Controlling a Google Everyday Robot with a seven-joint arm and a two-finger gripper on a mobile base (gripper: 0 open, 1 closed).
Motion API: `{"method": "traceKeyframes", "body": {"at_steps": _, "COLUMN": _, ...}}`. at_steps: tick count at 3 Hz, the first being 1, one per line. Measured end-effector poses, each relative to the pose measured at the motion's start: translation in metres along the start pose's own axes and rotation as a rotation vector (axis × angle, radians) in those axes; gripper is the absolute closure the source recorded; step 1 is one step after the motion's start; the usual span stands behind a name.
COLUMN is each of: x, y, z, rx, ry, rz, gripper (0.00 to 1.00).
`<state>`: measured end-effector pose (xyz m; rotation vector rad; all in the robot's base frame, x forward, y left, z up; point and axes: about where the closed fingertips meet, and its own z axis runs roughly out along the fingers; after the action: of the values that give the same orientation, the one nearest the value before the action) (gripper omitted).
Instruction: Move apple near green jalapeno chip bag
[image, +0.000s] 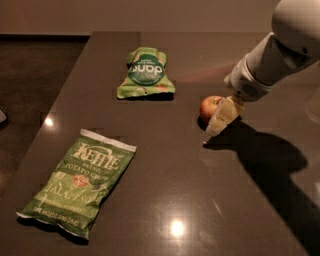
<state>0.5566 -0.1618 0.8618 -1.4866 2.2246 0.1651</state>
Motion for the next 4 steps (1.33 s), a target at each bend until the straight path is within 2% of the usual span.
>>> {"method": "traceKeyframes", "body": {"at_steps": 1, "x": 0.000, "y": 0.001, "z": 0.006, "rx": -0.009, "ry": 0.000, "rz": -0.004, "gripper": 0.17}}
{"method": "traceKeyframes", "body": {"at_steps": 3, "x": -0.002, "y": 0.002, "z": 0.000, "rx": -0.023, "ry": -0.010, "rz": -0.018, "gripper": 0.63}}
{"method": "traceKeyframes", "body": {"at_steps": 4, "x": -0.016, "y": 0.020, "z": -0.014, "rx": -0.050, "ry": -0.042, "rz": -0.076, "gripper": 0.87}}
